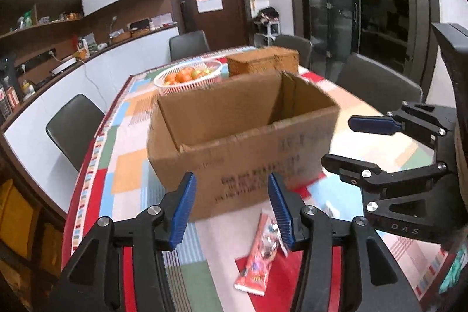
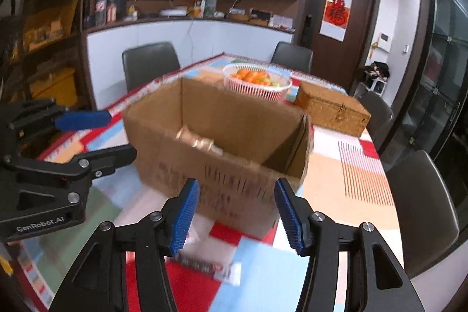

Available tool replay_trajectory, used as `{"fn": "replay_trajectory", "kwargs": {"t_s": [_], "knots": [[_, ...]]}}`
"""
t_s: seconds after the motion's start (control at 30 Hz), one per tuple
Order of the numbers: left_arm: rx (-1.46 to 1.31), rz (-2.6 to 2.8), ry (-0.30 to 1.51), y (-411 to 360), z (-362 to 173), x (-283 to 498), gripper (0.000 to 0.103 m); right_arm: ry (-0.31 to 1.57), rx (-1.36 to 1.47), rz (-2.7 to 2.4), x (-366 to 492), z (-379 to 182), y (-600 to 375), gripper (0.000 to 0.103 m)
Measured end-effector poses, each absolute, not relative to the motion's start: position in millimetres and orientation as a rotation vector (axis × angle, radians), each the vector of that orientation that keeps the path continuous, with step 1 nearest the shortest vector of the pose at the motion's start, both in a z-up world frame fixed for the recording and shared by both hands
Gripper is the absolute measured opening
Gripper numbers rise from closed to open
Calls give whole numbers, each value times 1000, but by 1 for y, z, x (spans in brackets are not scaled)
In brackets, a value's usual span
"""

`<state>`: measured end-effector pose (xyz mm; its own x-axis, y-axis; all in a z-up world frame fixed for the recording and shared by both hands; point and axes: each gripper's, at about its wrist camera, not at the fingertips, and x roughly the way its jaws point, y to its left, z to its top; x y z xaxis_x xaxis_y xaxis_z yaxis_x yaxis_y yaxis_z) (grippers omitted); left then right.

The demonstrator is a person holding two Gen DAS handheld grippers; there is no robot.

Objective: Organize snacks
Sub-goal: 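Move both tools back toward the last two stick packets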

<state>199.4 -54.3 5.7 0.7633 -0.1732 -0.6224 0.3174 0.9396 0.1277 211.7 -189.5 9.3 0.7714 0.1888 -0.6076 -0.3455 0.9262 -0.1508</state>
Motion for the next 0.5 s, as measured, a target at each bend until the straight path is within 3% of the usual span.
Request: {"fn": "replay_trajectory", "kwargs": {"t_s": [0.5], "knots": [[244, -307, 870, -57, -78, 186, 51, 858, -432, 383, 196, -67, -178, 55]]}}
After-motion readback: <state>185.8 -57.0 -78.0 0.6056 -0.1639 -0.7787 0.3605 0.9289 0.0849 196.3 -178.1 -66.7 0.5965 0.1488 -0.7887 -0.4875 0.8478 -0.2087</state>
